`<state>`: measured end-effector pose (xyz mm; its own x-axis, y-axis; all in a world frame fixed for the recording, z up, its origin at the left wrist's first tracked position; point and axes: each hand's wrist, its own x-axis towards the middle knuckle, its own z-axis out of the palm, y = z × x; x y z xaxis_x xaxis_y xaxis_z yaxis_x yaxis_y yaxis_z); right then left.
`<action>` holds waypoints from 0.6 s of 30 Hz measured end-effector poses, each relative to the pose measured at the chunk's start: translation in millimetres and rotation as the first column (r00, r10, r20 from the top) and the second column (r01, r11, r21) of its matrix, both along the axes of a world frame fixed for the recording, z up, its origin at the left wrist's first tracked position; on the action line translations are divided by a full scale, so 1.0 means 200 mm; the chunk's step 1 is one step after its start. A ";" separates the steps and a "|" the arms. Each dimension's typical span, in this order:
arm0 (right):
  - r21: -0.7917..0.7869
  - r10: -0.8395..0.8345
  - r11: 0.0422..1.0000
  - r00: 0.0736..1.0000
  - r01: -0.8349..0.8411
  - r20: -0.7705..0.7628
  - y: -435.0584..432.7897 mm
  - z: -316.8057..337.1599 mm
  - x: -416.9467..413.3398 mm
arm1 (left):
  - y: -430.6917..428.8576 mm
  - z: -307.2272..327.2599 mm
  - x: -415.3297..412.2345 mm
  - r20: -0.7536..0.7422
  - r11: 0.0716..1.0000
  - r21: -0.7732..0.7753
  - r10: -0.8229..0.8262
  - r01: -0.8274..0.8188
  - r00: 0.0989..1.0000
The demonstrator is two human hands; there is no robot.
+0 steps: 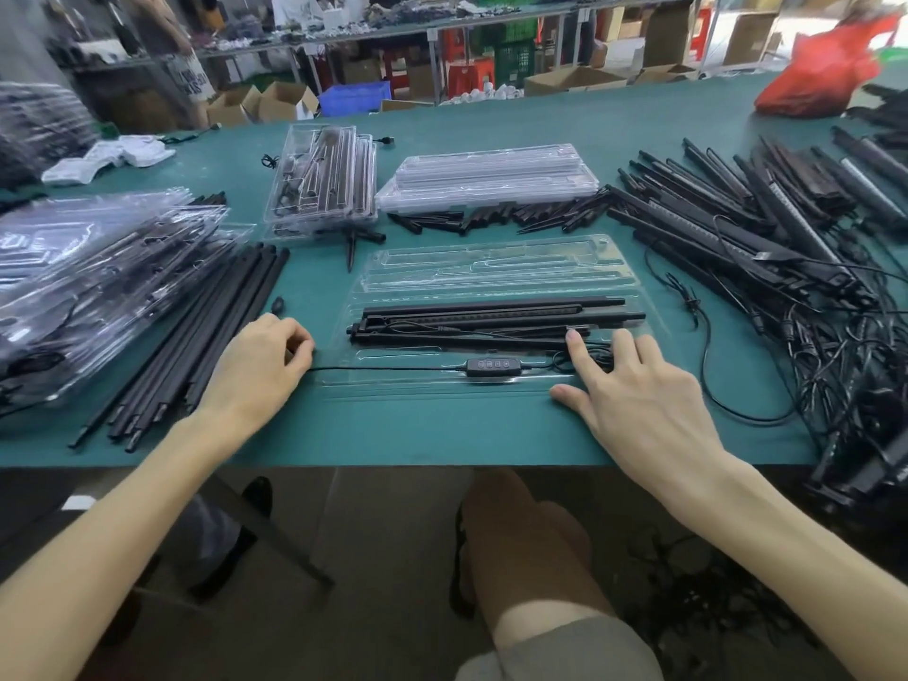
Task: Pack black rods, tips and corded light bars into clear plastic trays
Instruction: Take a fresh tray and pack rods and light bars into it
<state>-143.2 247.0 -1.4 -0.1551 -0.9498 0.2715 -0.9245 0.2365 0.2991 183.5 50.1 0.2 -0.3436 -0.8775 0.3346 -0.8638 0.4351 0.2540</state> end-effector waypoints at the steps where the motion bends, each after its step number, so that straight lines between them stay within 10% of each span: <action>1: -0.001 -0.001 1.000 1.000 0.001 0.000 0.00 0.00 0.00 | 0.00 0.00 0.00 0.008 1.000 -0.017 0.000 0.000 1.000; 13: -0.006 -0.021 1.000 0.997 0.022 0.077 -0.01 -0.01 -0.01 | -0.23 0.17 -0.44 0.015 0.994 0.060 0.094 -0.095 0.995; 18: -0.119 -0.009 0.993 0.996 0.019 0.087 -0.02 -0.04 -0.01 | -0.26 0.18 -0.77 0.023 0.992 0.059 -0.114 0.112 0.993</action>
